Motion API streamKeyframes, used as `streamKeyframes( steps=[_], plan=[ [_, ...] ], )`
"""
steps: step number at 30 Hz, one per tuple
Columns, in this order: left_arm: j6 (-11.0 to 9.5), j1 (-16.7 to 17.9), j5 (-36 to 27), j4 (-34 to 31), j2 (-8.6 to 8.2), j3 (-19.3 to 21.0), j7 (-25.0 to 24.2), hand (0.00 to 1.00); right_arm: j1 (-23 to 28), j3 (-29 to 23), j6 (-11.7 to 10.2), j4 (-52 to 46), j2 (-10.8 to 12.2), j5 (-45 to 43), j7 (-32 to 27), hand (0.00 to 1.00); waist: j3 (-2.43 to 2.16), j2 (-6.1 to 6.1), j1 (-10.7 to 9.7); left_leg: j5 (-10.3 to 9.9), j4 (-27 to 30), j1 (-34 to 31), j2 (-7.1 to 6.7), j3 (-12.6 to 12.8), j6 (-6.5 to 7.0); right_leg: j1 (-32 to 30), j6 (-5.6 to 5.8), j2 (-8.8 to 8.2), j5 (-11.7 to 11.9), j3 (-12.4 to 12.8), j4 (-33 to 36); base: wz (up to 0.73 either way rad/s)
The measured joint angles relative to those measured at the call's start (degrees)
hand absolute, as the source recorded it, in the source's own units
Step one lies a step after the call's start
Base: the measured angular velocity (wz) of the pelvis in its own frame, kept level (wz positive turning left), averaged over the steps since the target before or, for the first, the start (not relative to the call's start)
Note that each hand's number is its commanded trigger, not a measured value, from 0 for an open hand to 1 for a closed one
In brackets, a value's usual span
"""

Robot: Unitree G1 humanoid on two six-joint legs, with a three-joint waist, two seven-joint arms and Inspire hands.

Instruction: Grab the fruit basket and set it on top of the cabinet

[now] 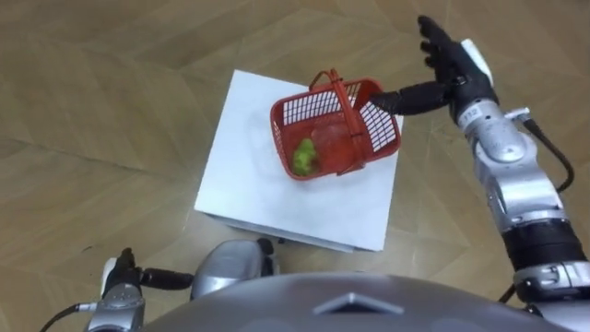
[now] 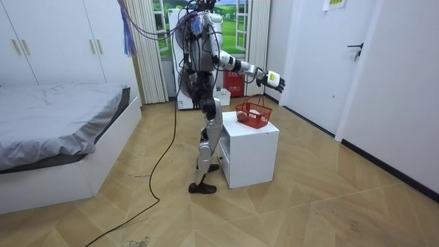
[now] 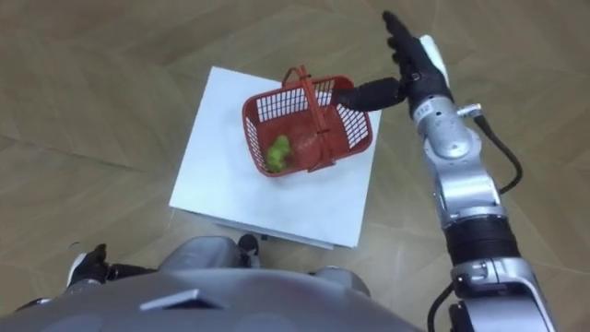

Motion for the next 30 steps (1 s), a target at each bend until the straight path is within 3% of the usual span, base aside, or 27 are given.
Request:
streamKeyframes(
  steps=[6, 11, 13, 15, 17, 20, 22, 30],
  plan=[
    [-0.34, 0.15, 0.02, 0.78, -0.49, 1.47, 1.02, 0.00, 1.21, -4.52, -1.07, -3.13, 0.16, 0.31, -4.43, 0.00, -0.06, -0.26, -2.49, 0.00, -1.69, 2.02, 0.02, 0.98, -0.02, 0.74, 0.00, -0.08, 0.00, 1.38, -0.03, -0.09],
    [-0.26, 1.91, 0.10, -0.81, -0.68, 2.79, 2.11, 0.00, 6.52, -10.66, -3.08, 0.39, 0.24, 5.20, -10.11, 0.00, -0.28, -0.50, -4.30, 0.02, -2.21, 2.83, -0.13, 0.98, -0.10, 1.82, 0.01, -0.03, 0.01, 2.22, -1.03, 0.04],
    [-0.22, 2.45, 0.09, -0.96, -0.69, 3.14, 3.15, 0.00, 9.06, -11.88, -4.04, 9.01, 0.50, 5.94, -12.63, 0.00, -0.25, -0.26, -5.72, -0.06, -2.53, 3.75, -0.18, 0.77, -0.23, 2.76, 0.01, 0.02, 0.02, 2.67, -1.30, 0.05],
    [-0.30, 2.54, 0.08, -1.05, -0.96, 4.19, 3.59, 0.00, 11.68, -13.23, -4.17, 15.92, 0.65, 7.34, -13.23, 0.00, -0.61, 0.08, -5.78, -0.07, -3.34, 4.54, -0.21, 0.89, -0.26, 3.12, 0.01, 0.02, 0.01, 2.72, -1.30, -0.05],
    [-0.33, 2.78, 0.09, -1.04, -0.99, 4.33, 3.70, 0.00, 12.79, -14.56, -3.98, 25.61, 0.64, 8.11, -13.61, 0.00, -0.63, 0.81, -6.22, -0.11, -4.13, 5.81, -0.25, 1.04, -0.32, 3.90, 0.01, 0.00, 0.01, 2.72, -1.37, -0.10],
    [-0.41, 3.10, 0.07, -0.90, -1.19, 4.18, 3.76, 0.00, 14.47, -15.06, -3.63, 39.62, 0.74, 10.53, -13.69, 0.00, -0.36, 1.64, -7.03, -0.29, -4.73, 7.57, -0.29, 1.33, -0.60, 5.59, 0.04, 0.06, 0.00, 2.70, -1.98, -0.10],
    [-1.56, 2.51, 0.14, -0.90, -1.51, 4.14, 3.62, 0.00, 15.34, -15.04, -3.34, 47.31, 1.67, 12.10, -13.13, 0.00, -0.26, 2.22, -7.23, -0.36, -4.98, 7.52, -0.27, 1.38, -0.70, 5.43, 0.36, 0.07, -0.21, 2.73, -1.97, -0.08],
    [-1.30, 2.10, 4.09, 0.21, -3.07, 4.13, 3.01, 0.00, 14.24, -12.72, -2.08, 57.88, 4.48, 8.25, -9.06, 0.00, -0.07, 1.98, -7.20, -0.40, -4.67, 7.54, -0.04, 2.12, -0.83, 5.25, 0.41, 0.10, -0.30, 2.74, -2.04, -0.07]
  ],
)
